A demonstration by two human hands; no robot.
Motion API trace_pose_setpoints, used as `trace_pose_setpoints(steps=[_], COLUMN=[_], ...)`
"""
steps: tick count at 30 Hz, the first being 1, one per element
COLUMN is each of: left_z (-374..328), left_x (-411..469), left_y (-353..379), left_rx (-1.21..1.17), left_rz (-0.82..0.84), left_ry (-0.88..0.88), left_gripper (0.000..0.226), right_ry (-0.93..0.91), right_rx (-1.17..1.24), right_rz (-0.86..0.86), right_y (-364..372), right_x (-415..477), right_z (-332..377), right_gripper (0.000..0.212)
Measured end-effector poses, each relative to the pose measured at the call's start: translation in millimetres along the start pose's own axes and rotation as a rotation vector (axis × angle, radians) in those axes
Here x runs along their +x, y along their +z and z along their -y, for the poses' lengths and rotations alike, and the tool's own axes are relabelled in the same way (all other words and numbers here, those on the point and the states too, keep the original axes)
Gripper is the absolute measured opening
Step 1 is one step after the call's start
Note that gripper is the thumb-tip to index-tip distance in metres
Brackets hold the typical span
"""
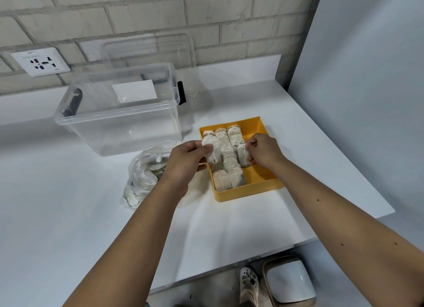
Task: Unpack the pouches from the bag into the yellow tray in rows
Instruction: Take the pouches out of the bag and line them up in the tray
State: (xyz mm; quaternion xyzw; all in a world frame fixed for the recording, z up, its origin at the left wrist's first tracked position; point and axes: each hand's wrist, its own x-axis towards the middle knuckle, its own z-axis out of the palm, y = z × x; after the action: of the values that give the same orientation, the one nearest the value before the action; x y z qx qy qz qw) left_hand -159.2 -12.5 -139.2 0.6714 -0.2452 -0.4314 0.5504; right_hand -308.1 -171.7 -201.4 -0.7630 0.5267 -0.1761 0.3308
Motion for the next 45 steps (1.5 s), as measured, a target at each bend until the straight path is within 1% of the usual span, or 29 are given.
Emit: trace_pose_setpoints(steps=[4, 8, 11, 12, 13, 14, 15, 16, 17, 18, 19, 20, 21, 25, 27, 29, 32, 35, 36, 39, 44, 45], left_z=[1, 1, 1, 1, 1, 1, 1, 0, 0, -1, -2, -3, -5, -7, -6, -3, 1, 3, 3, 3, 2, 2], left_x=[1, 1, 1, 1, 2, 2, 3, 3, 3, 3, 3, 3, 3, 3, 4, 5, 5, 4, 3, 2, 3, 3], left_y=[0, 0, 0, -1, -1, -1, -1, 1, 2, 4, 6, 9, 12, 19, 17, 14, 9, 6, 4, 0, -12, -16], left_rx=[0.001, -0.001, -0.008, -0.004, 0.002, 0.006, 0.010, 0.014, 0.019, 0.021, 0.019, 0.018, 0.017, -0.003, 0.009, 0.014, 0.027, 0.041, 0.040, 0.043, 0.047, 0.046], left_rz=[-0.004, 0.006, -0.002, -0.004, -0.002, 0.003, 0.012, 0.022, 0.032, 0.043, 0.056, 0.069, 0.082, 0.078, 0.049, 0.032, 0.010, -0.004, -0.006, -0.022, -0.055, -0.060], left_ry=[-0.009, -0.004, -0.009, -0.009, -0.008, -0.007, -0.005, -0.002, 0.002, 0.008, 0.015, 0.020, 0.026, 0.040, 0.042, 0.035, 0.024, 0.019, 0.018, 0.021, 0.035, 0.039], left_gripper=[0.006, 0.007, 0.005, 0.005, 0.006, 0.006, 0.007, 0.007, 0.006, 0.006, 0.006, 0.006, 0.005, 0.003, 0.003, 0.005, 0.005, 0.005, 0.005, 0.006, 0.008, 0.008], right_ry=[-0.008, -0.030, -0.056, -0.071, -0.074, -0.063, -0.042, -0.020, -0.010, -0.016, -0.031, -0.050, -0.069, -0.132, -0.137, -0.116, -0.070, -0.014, -0.004, 0.015, 0.039, 0.041], right_rx=[0.023, -0.009, -0.053, -0.043, 0.021, 0.144, 0.304, 0.452, 0.536, 0.539, 0.501, 0.449, 0.404, 0.329, 0.265, 0.128, -0.067, -0.177, -0.195, -0.201, -0.254, -0.275], right_rz=[-0.003, -0.002, -0.051, -0.081, -0.096, -0.075, -0.009, 0.098, 0.219, 0.320, 0.383, 0.403, 0.387, 0.228, 0.155, 0.113, 0.158, 0.196, 0.191, 0.177, 0.141, 0.124], right_y=[0, 2, -3, -7, -12, -17, -24, -31, -37, -43, -46, -47, -47, -51, -55, -55, -42, -28, -25, -16, -9, -11], right_x=[0, 0, -3, -7, -11, -18, -24, -31, -38, -43, -46, -48, -49, -47, -43, -40, -36, -27, -24, -19, -19, -21], right_z=[4, 6, 8, 11, 17, 23, 30, 36, 41, 46, 50, 53, 55, 52, 43, 31, 15, 5, 5, 6, 9, 11], right_gripper=[0.007, 0.005, 0.019, 0.022, 0.022, 0.020, 0.017, 0.016, 0.018, 0.021, 0.024, 0.026, 0.025, 0.009, 0.007, 0.006, 0.011, 0.013, 0.014, 0.027, 0.016, 0.017])
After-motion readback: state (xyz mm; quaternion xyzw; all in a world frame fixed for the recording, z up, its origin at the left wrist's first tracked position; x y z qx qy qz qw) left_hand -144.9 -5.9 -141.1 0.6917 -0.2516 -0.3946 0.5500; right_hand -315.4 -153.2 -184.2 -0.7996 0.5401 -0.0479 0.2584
